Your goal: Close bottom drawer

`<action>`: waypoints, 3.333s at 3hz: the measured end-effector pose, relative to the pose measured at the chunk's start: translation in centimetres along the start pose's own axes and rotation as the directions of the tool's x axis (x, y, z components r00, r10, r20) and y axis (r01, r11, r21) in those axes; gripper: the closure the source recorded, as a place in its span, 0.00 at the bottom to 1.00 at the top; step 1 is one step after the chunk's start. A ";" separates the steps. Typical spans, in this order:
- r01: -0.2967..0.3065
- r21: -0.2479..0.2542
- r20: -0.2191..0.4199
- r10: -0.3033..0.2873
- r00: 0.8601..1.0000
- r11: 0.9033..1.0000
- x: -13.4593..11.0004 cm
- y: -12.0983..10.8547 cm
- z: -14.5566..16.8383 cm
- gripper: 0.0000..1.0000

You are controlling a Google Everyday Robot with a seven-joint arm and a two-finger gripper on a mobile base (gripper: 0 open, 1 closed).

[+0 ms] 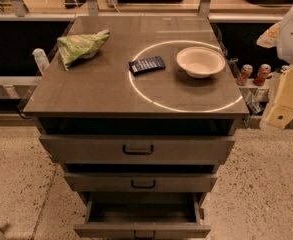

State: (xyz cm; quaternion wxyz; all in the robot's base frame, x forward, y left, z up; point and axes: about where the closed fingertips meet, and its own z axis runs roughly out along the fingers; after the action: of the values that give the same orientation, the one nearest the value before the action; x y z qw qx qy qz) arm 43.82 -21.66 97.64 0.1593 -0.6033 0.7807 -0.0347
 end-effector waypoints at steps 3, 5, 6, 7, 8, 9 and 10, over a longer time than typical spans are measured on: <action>-0.053 -0.027 0.152 0.057 0.987 0.998 2.9 3.3 6.0 0.00; -0.187 -0.199 0.342 0.247 0.906 0.962 5.3 7.5 17.3 0.00; -0.190 -0.210 0.344 0.254 0.904 0.959 5.4 7.5 17.8 0.00; -0.204 -0.209 0.362 0.270 0.892 0.956 5.9 8.6 19.1 0.00; -0.287 -0.272 0.416 0.381 0.826 0.919 7.9 11.2 24.8 0.00; -0.338 -0.349 0.432 0.471 0.769 0.874 9.3 12.6 31.6 0.00; -0.341 -0.376 0.429 0.488 0.760 0.861 9.4 13.1 32.9 0.19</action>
Offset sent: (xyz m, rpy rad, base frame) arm -0.0111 -0.0154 -0.0545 0.1238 -0.0328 -0.0122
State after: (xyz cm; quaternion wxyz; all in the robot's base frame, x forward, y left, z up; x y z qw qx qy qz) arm 39.07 -22.54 61.33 0.2784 -0.4165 0.8217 0.2718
